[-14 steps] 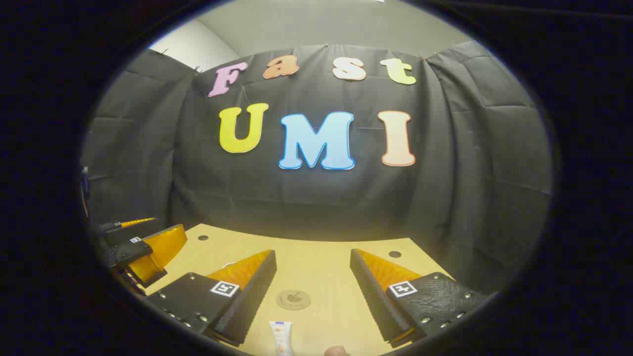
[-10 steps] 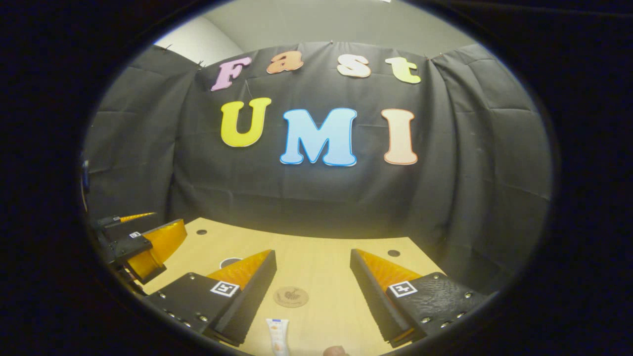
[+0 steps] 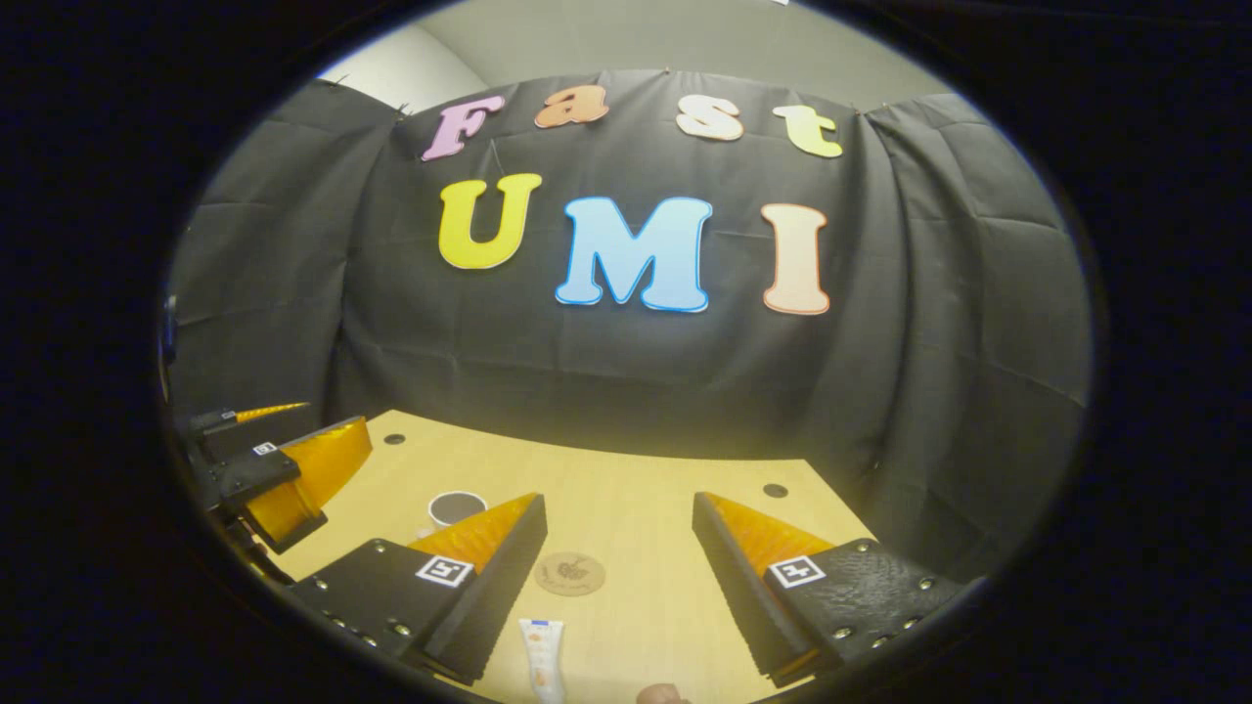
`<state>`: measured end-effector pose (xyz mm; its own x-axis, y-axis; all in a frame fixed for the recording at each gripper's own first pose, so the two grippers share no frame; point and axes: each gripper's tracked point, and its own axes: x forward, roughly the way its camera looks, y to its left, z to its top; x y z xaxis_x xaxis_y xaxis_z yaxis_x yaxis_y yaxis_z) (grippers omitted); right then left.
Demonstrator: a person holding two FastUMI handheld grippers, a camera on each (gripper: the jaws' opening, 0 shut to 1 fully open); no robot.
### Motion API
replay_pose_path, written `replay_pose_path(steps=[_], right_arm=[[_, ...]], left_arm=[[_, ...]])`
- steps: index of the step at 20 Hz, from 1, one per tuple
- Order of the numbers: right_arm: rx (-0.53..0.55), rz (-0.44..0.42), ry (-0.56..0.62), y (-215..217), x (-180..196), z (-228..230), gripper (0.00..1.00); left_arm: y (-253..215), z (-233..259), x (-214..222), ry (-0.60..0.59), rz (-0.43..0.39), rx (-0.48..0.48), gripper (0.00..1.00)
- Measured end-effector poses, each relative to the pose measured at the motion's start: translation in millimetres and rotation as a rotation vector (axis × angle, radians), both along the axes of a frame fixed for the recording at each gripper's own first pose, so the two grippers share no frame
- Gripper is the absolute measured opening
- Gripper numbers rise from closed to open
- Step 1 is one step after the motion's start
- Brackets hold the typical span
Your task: Put the toothbrush and toothpaste on the desktop into the cup, then pick up the cup and place it on the coaster on the desktop.
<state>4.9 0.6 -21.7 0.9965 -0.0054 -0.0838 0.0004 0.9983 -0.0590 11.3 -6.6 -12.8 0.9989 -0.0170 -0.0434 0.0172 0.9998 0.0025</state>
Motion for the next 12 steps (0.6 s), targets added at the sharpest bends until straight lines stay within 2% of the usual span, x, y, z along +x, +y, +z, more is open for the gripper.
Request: replay_pose_path(steps=[5, 6, 7, 12], right_arm=[[0.009, 0.014, 0.108, 7, 0, -26, 0.94], [0.012, 0.023, 0.133, 11, -1, -31, 0.99], [0.012, 0.031, 0.157, 13, -2, -38, 0.94], [-0.019, 0.051, 0.279, 20, -2, -68, 0.94]], left_arm=[[1, -25, 3, 0.087, -0.016, -0.035, 0.9], [0, -31, 3, 0.112, -0.022, -0.043, 0.9], [-1, -39, 3, 0.141, -0.027, -0.05, 0.9], [-2, -70, 4, 0.277, -0.045, -0.061, 0.9]])
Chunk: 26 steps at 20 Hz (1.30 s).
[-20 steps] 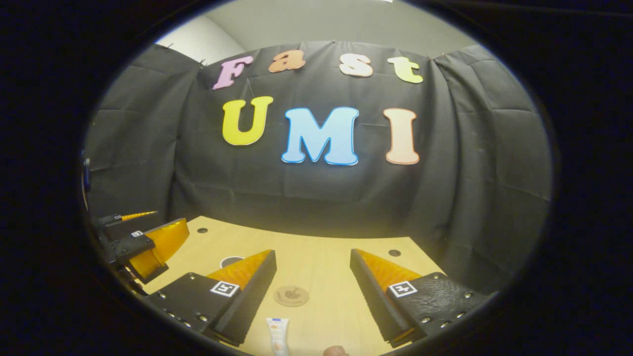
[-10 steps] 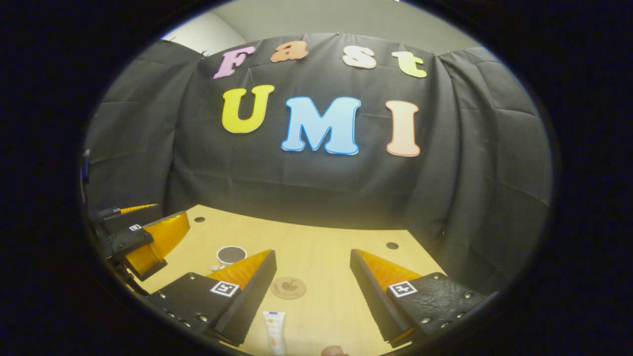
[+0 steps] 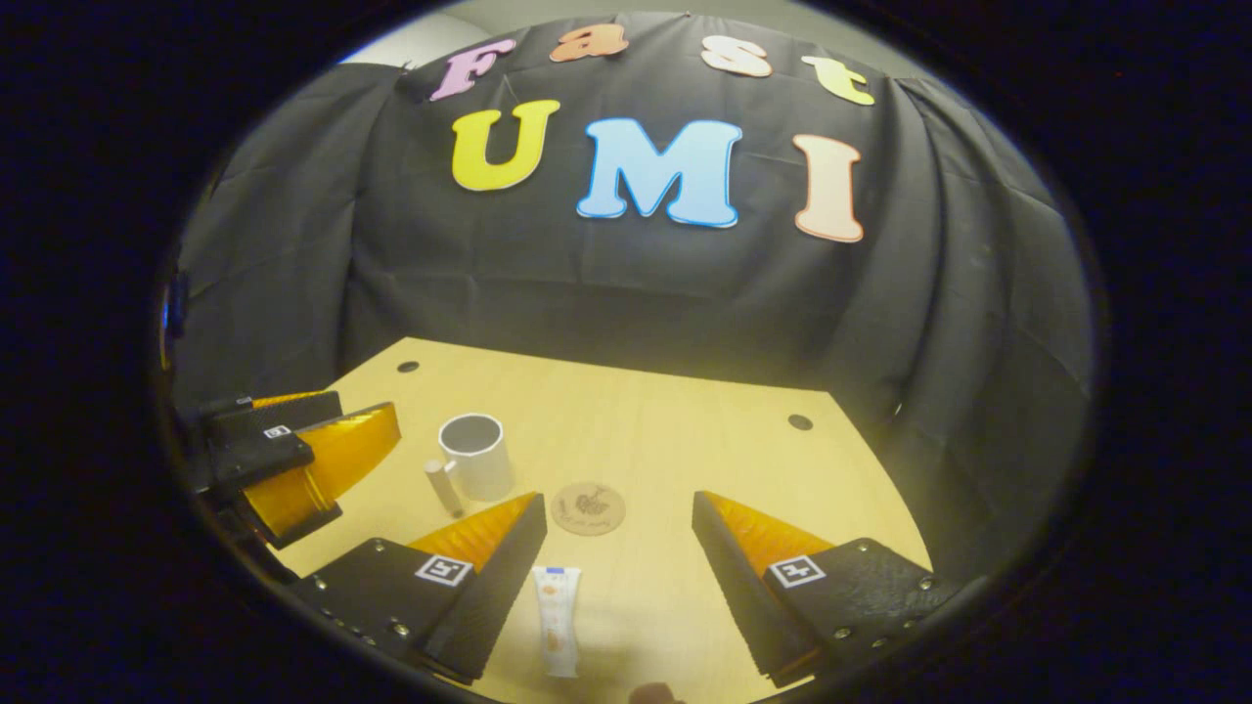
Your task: Put the toothbrush and toothpaste on the desktop into the cup, then pick up the cup and place it on the coaster on the desktop.
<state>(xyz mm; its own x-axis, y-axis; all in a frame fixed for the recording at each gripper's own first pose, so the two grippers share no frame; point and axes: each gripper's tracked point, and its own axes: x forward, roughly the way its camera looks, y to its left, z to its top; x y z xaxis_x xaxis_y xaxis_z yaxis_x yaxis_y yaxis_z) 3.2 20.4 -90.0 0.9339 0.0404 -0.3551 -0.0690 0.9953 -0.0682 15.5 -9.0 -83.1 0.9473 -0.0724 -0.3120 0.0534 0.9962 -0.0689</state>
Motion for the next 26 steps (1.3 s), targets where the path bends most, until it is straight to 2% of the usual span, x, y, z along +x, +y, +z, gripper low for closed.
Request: replay_pose_path(steps=[9, 10, 11, 15, 22, 26], right_arm=[[0.035, 0.072, 0.234, 20, -7, -52, 0.95], [0.034, 0.074, 0.258, 20, -7, -57, 0.99], [0.031, 0.076, 0.284, 22, -8, -63, 0.94], [0.033, 0.101, 0.385, 30, -5, -91, 0.95], [0.049, 0.112, 0.554, 35, -6, -130, 0.95], [0.061, 0.103, 0.659, 36, -10, -151, 0.96]], left_arm=[[1, -63, 1, 0.254, -0.018, -0.007, 0.9], [0, -73, 3, 0.287, -0.021, -0.006, 0.9], [0, -83, 2, 0.324, -0.026, -0.006, 0.9], [2, -121, -7, 0.465, -0.03, 0.001, 0.9], [8, -163, -16, 0.663, -0.024, 0.013, 0.9], [14, -187, -30, 0.788, -0.042, 0.056, 0.9]])
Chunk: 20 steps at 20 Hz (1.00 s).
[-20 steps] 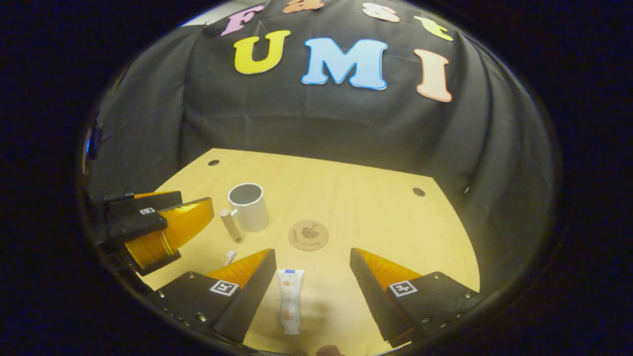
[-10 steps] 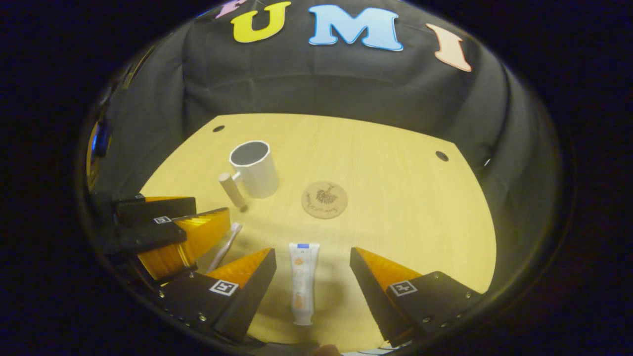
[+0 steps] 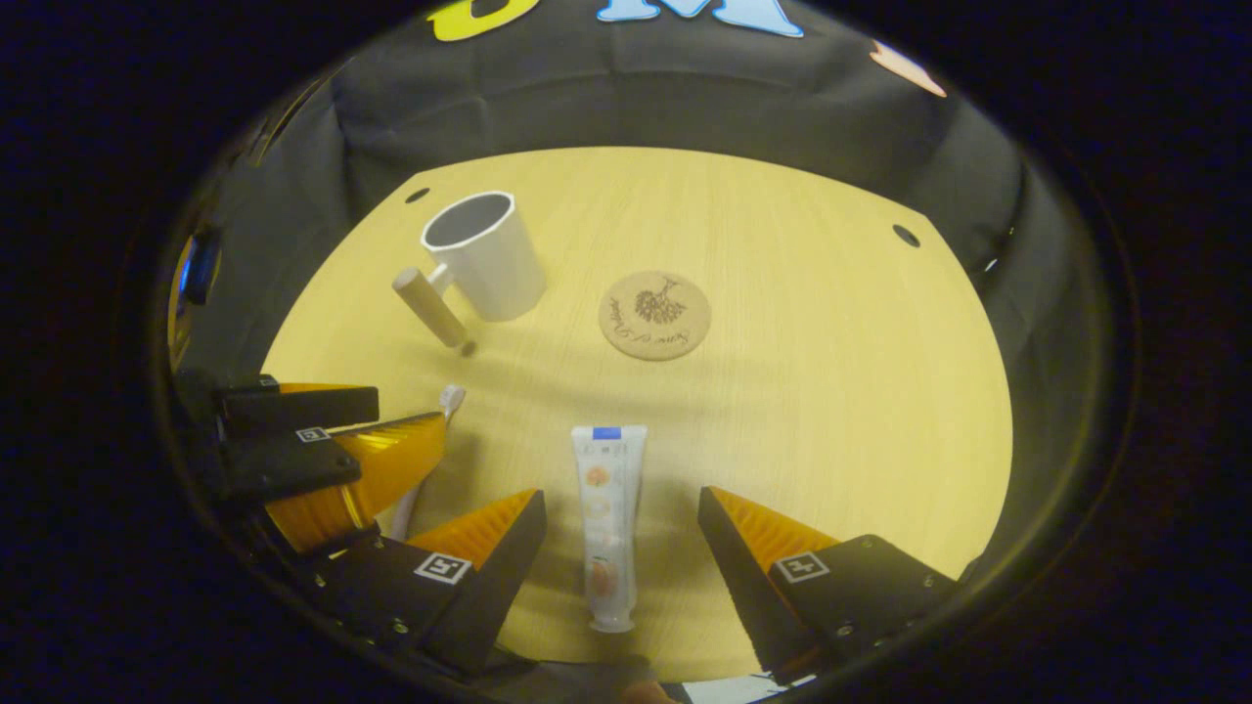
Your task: Put the toothbrush and toothpaste on the desktop into the cup, then pick up the cup and place it on the coaster on the desktop.
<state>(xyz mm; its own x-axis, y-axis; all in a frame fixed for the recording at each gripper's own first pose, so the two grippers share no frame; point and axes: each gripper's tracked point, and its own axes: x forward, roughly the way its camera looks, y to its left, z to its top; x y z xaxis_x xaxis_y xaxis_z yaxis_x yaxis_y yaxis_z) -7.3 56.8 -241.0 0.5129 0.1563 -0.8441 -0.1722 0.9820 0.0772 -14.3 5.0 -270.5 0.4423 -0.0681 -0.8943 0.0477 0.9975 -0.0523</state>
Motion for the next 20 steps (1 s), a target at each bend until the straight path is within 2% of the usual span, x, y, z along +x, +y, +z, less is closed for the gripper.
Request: replay_pose_path(steps=[8, 13, 19, 20], right_arm=[[-0.011, 0.01, 0.15, 4, -13, -27, 0.96], [0.004, 0.006, 0.227, 8, -19, -40, 0.96], [-0.004, 0.002, 0.258, 6, -19, -46, 0.95], [-0.008, -0.001, 0.259, 6, -18, -47, 0.92]], left_arm=[[11, -29, -31, 0.22, -0.014, 0.032, 0.92], [12, -44, -46, 0.305, -0.034, 0.052, 0.92], [15, -55, -54, 0.357, -0.013, 0.043, 0.92], [14, -54, -53, 0.354, -0.019, 0.046, 1.0]])
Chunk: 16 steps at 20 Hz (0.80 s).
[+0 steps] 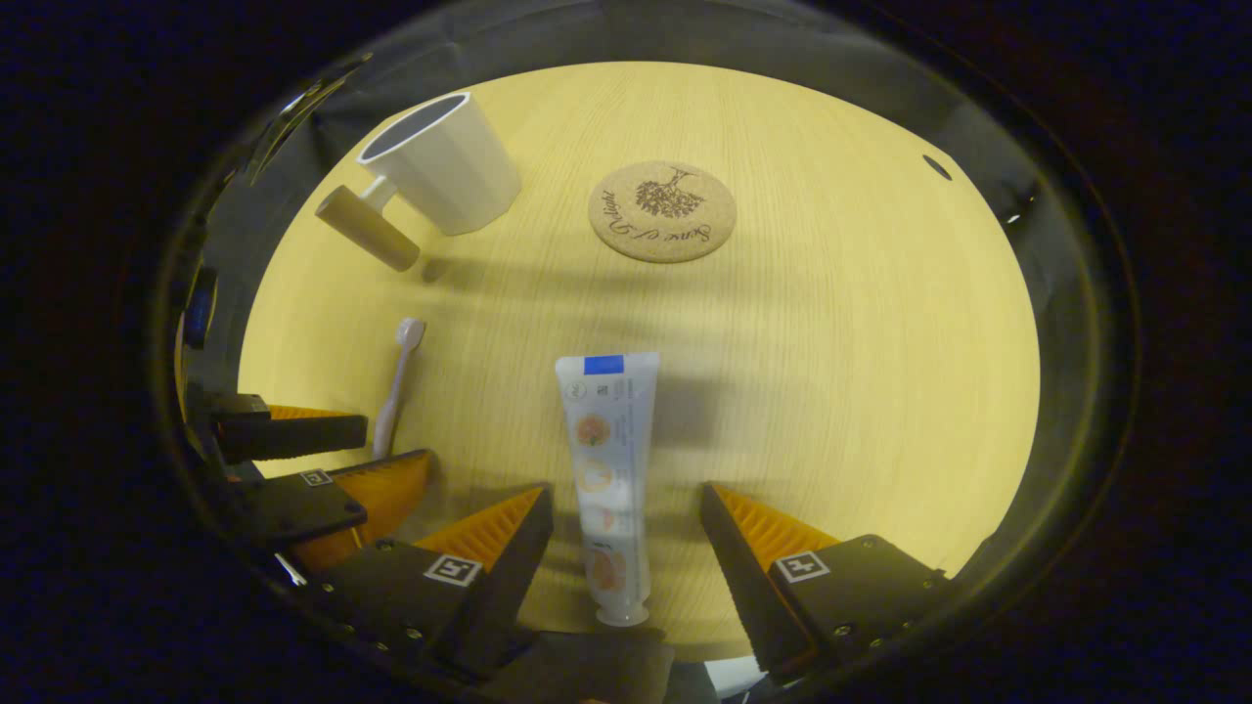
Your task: Put the toothbrush and toothpaste on the desktop into the cup, then pick up the cup and place it on the coaster on the desktop.
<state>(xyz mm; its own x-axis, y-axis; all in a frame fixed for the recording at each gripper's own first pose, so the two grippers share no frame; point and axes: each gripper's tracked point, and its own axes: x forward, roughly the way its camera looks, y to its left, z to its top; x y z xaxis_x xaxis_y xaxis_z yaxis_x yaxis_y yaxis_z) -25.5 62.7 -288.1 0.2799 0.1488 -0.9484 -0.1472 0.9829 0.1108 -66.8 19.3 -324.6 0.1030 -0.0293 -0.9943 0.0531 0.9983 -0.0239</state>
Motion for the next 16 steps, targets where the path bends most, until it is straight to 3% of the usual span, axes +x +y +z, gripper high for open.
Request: replay_pose_path(steps=[1, 3, 6, 7, 8, 9, 10, 11, 12, 13, 14, 16], right_arm=[[-0.001, 0.0, 0.004, 0, 0, 0, 0.9], [-0.015, -0.003, 0.006, -2, 0, -1, 0.9], [-0.024, -0.015, -0.001, -7, 2, -2, 0.8], [-0.026, -0.016, 0.005, -7, 0, -3, 0.73], [-0.029, -0.012, 0.007, -8, 0, -3, 0.71], [-0.025, -0.03, -0.001, -8, -1, -1, 0.71], [-0.02, -0.043, 0.006, -7, 1, -7, 0.5], [-0.021, -0.039, 0.023, -9, -4, -4, 0.46], [-0.016, -0.04, 0.011, -11, -3, -3, 0.47], [-0.012, -0.072, 0.008, -12, -2, -2, 0.46], [-0.008, -0.067, 0.021, -10, -6, -2, 0.34], [-0.003, -0.079, 0.011, -13, -3, -2, 0.31]], left_arm=[[1, 0, 0, 0.003, -0.004, 0.003, 0.9], [3, -2, 2, 0.002, -0.016, 0.023, 0.88], [5, -2, 1, 0.004, -0.021, 0.027, 0.84], [7, -2, 1, 0.003, -0.019, 0.029, 0.73], [7, -2, 1, 0.004, -0.016, 0.028, 0.75], [8, -1, 2, 0.0, -0.019, 0.029, 0.6], [8, -2, 1, 0.004, -0.008, 0.031, 0.63], [8, -1, 1, 0.002, -0.01, 0.03, 0.47], [9, -3, 1, 0.005, -0.014, 0.028, 0.47], [6, -2, 1, 0.006, 0.01, 0.017, 0.4], [5, -3, 1, 0.006, 0.009, 0.022, 0.34], [4, -3, 1, 0.01, 0.008, 0.029, 0.23]])
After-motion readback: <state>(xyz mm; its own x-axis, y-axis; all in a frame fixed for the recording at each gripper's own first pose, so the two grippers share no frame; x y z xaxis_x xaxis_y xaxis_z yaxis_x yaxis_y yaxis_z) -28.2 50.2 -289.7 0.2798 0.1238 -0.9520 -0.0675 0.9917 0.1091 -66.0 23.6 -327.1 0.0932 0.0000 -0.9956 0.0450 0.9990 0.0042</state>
